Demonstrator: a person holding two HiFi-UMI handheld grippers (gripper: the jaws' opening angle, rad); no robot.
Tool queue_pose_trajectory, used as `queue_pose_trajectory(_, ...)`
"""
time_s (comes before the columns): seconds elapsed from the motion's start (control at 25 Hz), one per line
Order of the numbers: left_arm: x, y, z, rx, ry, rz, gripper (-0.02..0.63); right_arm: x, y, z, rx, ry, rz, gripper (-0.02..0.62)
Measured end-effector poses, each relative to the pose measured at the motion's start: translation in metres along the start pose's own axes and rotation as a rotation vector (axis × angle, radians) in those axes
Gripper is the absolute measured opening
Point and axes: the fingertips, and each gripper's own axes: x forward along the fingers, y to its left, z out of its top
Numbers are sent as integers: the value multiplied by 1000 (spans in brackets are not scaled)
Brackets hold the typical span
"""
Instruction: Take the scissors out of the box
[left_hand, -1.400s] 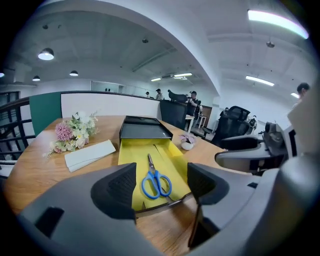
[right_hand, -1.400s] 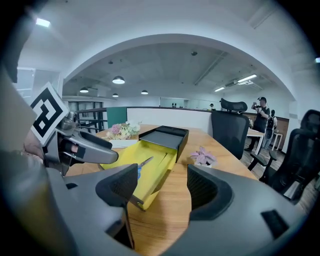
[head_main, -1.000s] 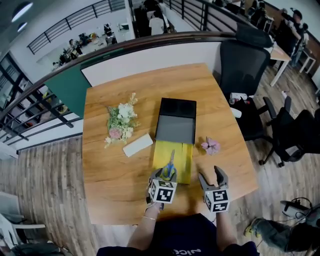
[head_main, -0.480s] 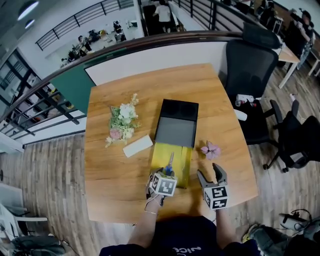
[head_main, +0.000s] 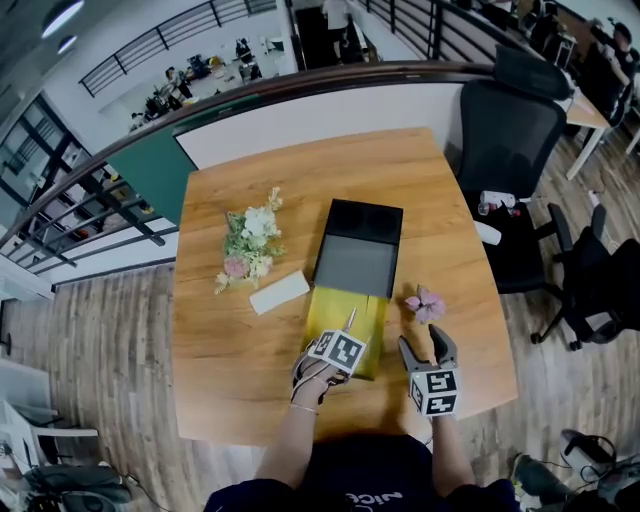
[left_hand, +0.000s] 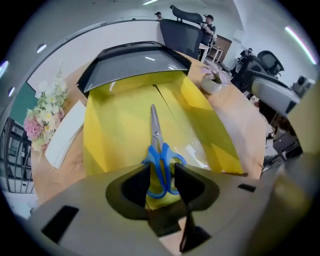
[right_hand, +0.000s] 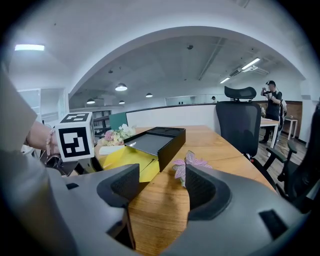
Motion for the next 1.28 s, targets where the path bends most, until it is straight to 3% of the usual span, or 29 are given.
queue_pose_trajectory(0.12, -2, 2, 0, -32, 5, -16, 133, 0, 1, -1, 3, 2, 4, 277)
queue_pose_trajectory(0.28, -4, 1, 1, -3, -4, -5, 94, 1, 3, -2, 6, 6, 10, 258)
queue_pose_trajectory(0.52, -6, 6, 1, -28, -30, -2, 86, -3, 4, -4, -8, 7, 4, 249)
queue_pose_trajectory(0.84, -27, 9, 10, -95, -150, -7, 86, -9, -4, -5, -2, -2, -15, 229)
queue_pose_trajectory(1.0, -48, 19, 12, -142, -228, 19, 86, -9, 3, -2, -18, -10, -1, 229)
queue_pose_trajectory(1.16, -68, 18, 18, -189, -323, -20, 86, -11, 9, 1, -31, -16, 12, 229)
queue_pose_trajectory(1.28, -88, 21, 26, -194, -393, -3, 86, -11, 12, 3, -40, -20, 22, 229)
